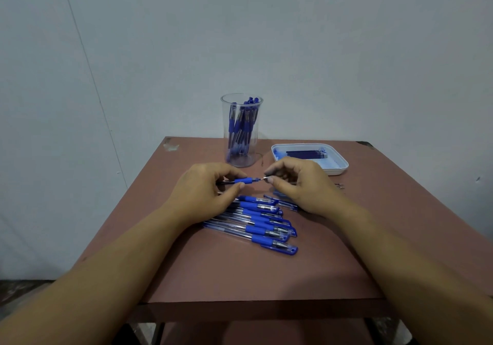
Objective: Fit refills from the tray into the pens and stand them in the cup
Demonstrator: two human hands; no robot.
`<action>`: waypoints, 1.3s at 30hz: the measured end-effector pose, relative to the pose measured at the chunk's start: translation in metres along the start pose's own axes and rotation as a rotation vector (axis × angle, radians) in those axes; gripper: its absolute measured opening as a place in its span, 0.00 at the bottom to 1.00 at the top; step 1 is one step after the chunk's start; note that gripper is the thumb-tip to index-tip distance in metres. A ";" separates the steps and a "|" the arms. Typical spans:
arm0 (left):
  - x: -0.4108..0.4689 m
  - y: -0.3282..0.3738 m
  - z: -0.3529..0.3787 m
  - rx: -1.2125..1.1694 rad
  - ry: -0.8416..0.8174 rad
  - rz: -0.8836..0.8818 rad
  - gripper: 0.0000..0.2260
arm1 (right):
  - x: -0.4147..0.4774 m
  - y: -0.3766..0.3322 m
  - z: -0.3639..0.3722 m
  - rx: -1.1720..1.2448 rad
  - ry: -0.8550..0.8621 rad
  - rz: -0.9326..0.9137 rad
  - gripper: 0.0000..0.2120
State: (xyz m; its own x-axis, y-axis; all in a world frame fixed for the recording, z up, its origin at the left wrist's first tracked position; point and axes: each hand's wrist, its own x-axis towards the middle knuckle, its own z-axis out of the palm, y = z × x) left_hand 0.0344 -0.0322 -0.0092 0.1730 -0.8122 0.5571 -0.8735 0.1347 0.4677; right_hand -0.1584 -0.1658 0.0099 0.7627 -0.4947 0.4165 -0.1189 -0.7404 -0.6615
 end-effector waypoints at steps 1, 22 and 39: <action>0.000 0.000 0.000 -0.001 -0.001 0.005 0.11 | 0.000 0.000 0.000 -0.002 0.000 0.000 0.07; 0.000 0.006 0.001 0.006 0.019 0.060 0.10 | -0.003 -0.004 0.004 -0.207 -0.019 -0.142 0.06; -0.001 0.006 0.001 0.017 0.021 0.071 0.10 | -0.004 -0.004 0.003 -0.248 -0.008 -0.150 0.10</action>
State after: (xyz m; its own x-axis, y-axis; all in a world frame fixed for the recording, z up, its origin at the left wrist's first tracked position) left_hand 0.0290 -0.0314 -0.0076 0.1194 -0.7889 0.6028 -0.8914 0.1822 0.4149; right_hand -0.1588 -0.1595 0.0092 0.7883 -0.3686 0.4926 -0.1554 -0.8940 -0.4203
